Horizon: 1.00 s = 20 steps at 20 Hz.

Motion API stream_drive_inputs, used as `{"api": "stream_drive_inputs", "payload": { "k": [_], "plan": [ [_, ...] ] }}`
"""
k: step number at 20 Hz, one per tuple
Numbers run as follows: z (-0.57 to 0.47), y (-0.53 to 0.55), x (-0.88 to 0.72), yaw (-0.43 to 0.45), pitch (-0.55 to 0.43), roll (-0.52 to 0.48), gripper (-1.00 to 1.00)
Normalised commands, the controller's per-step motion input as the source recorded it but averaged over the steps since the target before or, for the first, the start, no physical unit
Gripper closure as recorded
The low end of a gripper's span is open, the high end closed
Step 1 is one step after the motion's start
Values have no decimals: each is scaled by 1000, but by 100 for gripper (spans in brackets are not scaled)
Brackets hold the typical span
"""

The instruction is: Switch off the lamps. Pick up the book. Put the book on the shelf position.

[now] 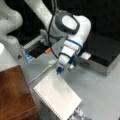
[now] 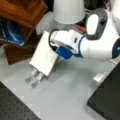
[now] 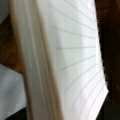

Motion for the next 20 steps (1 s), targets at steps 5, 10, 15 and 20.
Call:
{"api": "stream_drive_inputs", "payload": {
  "k": [5,10,15,20],
  "plan": [
    [-106,-144,-3,194,-45,-148,100],
    [-105,-118,-24,182,-44,-139,100],
    [-83,-66,-39,157,-36,-132,100],
    [-18,-27,-44,125,-20,-117,100]
  ]
}}
